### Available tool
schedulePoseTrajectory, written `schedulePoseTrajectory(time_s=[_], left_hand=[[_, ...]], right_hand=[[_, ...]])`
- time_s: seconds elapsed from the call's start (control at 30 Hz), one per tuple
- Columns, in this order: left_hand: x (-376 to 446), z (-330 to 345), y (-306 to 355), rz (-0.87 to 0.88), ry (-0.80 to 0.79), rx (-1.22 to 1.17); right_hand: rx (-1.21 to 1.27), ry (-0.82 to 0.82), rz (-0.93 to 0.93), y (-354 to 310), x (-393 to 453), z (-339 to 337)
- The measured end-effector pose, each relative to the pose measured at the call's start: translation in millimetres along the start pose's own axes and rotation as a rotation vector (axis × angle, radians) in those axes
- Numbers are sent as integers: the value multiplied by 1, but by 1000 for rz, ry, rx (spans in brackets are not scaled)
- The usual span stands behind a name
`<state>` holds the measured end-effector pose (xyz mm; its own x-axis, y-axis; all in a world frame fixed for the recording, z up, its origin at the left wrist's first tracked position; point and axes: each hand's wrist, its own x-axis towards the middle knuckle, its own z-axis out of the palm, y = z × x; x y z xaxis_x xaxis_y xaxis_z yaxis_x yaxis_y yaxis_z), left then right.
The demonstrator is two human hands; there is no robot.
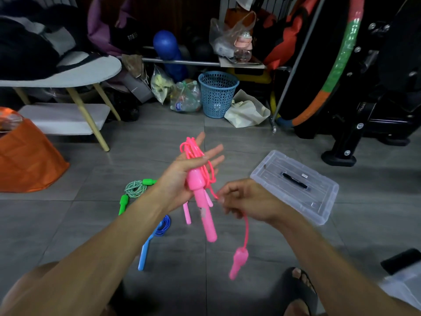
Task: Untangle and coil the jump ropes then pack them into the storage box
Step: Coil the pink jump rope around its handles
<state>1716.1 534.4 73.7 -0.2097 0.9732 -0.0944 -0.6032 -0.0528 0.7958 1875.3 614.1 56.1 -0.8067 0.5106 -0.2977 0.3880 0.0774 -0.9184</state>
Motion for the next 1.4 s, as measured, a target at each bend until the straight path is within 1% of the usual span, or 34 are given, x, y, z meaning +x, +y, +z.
schedulePoseTrajectory(time_s=[0.03,0.1,0.17,0.23,0.3,0.33,0.4,0.47,0.53,0.57,0.6,0.67,0.77,0.83,0.9,1.0,1.03,1.13,1.2,1.27,1.4], left_hand=[[1,2,-2,35,39,124],[2,5,-5,81,56,355],[2,2,-6,75,44,609],[-1,0,-4,12,37,920],[-6,-1,-6,-57,1,1196],[-7,-1,-8,-117,-51,1215],[-9,-3,-10,-261,-148,1118],[-8,-7,-9,-387,-223,1014],[-7,-9,-11,-451,-309,967],[-7,-10,-11,-459,-345,948],[-8,-10,-12,-472,-362,923],[-8,-12,-13,-529,-375,844],[-10,-9,-11,-604,-451,772],[-12,-4,-9,-622,-510,772],[-14,1,-8,-628,-540,766],[-13,0,-9,-617,-541,757],[-12,-2,-9,-582,-523,788],[-9,-10,-4,-361,-413,1025],[-11,-12,0,-254,-321,1099],[-14,-10,1,-177,-277,1118],[-18,-11,0,-120,-223,1111]], right_hand=[[30,-58,3,-4,-3,5],[11,-161,6,-8,-8,10],[-52,-203,13,-9,-15,8],[-85,-161,6,-10,-19,1],[-99,-54,-29,-10,-22,-10],[-130,5,-52,-11,-24,-16],[-230,103,-102,-10,-26,-25],[-251,173,-147,-11,-26,-25],[-272,242,-210,-13,-26,-19],[-323,271,-249,-15,-26,-17],[-389,275,-283,-16,-27,-16],[-513,219,-312,-19,-29,-16],[-666,144,-349,-23,-30,-11],[-719,104,-370,-23,-26,-7],[-745,81,-352,-20,-22,-7],[-759,74,-331,-18,-20,-6],[-763,72,-327,-17,-20,-7],[-756,92,-303,-12,-20,-14],[-694,117,-300,-10,-20,-19],[-593,124,-294,-10,-20,-20],[-428,63,-216,-12,-19,-20]])
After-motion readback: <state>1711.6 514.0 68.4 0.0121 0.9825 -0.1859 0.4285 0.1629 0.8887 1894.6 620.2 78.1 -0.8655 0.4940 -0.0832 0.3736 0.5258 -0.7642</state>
